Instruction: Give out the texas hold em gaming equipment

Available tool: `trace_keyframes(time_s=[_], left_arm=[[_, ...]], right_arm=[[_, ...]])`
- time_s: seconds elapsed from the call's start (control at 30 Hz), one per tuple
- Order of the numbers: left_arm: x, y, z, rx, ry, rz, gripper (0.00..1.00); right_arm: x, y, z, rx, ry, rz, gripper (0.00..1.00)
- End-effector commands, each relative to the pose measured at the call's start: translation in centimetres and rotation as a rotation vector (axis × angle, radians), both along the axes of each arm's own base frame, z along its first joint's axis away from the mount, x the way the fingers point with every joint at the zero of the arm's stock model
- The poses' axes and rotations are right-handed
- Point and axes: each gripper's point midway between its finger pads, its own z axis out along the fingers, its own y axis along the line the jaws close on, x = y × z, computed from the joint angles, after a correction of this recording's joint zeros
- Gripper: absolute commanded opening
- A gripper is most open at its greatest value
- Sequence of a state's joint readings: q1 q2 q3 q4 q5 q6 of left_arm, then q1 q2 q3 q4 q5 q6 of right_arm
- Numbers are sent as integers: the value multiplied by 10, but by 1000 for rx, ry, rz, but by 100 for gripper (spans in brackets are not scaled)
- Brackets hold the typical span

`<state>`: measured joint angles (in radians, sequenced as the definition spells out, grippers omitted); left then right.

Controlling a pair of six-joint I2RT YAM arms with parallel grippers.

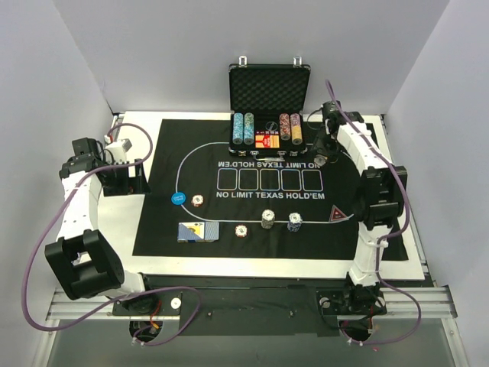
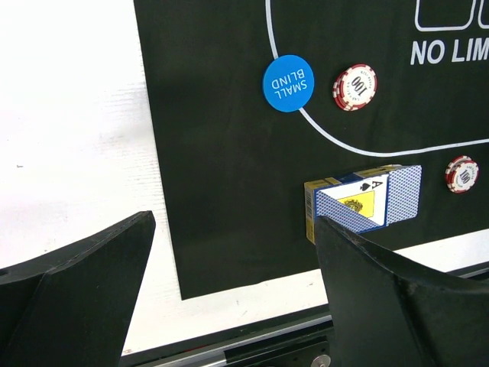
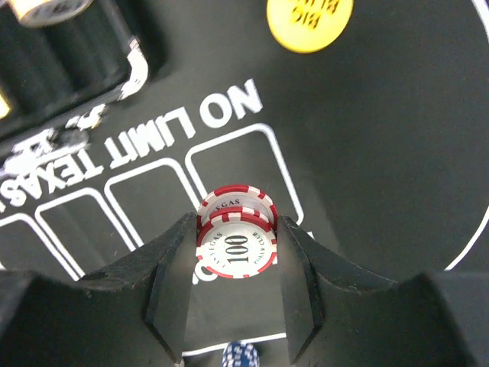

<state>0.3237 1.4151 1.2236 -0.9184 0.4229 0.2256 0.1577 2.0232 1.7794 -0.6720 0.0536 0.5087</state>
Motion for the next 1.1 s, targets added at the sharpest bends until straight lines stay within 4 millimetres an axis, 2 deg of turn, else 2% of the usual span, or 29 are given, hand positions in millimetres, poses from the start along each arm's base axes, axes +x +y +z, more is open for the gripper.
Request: trace_keyframes(time_s=[0.0,0.03,0.13,0.27,0.43,0.6,0.73,0.83,0.9,1.0,1.03,1.07], left_arm=[[12,7,7,21,-36,-18,97],[13,7,6,21,-35,-18,97],[14,7,6,18,-33,-20,97],[15,5,6,5,-31,-25,97],[15,4,4,-4,-27,-27,97],[13,1,9,-13,-41,-32,97],[11,-1,13,-18,-54,-35,97],[9,-3,14,-21,-59,-39,97],[8,-4,12,-22,-56,-39,97],[5,-5,11,-24,-57,-40,97],[4,-5,11,-24,-56,-41,97],[4,-5,12,-23,-60,-41,97]], right_arm=[[11,-24,-11,-26,52,-38,25],[16,-27,-11,-29,46,-44,25],[28,-34,-26,-44,66,-63,25],[34,-41,-43,-50,89,-96,26],[34,-47,-56,-78,112,-116,44],[33,-48,-55,-64,112,-131,59],[27,-41,-33,-63,75,-115,65],[15,-20,-1,-83,13,-59,67],[2,3,18,-89,-29,-1,68],[-28,48,48,-101,-97,122,70],[-39,61,42,-101,-87,156,71],[-54,86,48,-84,-104,225,72]])
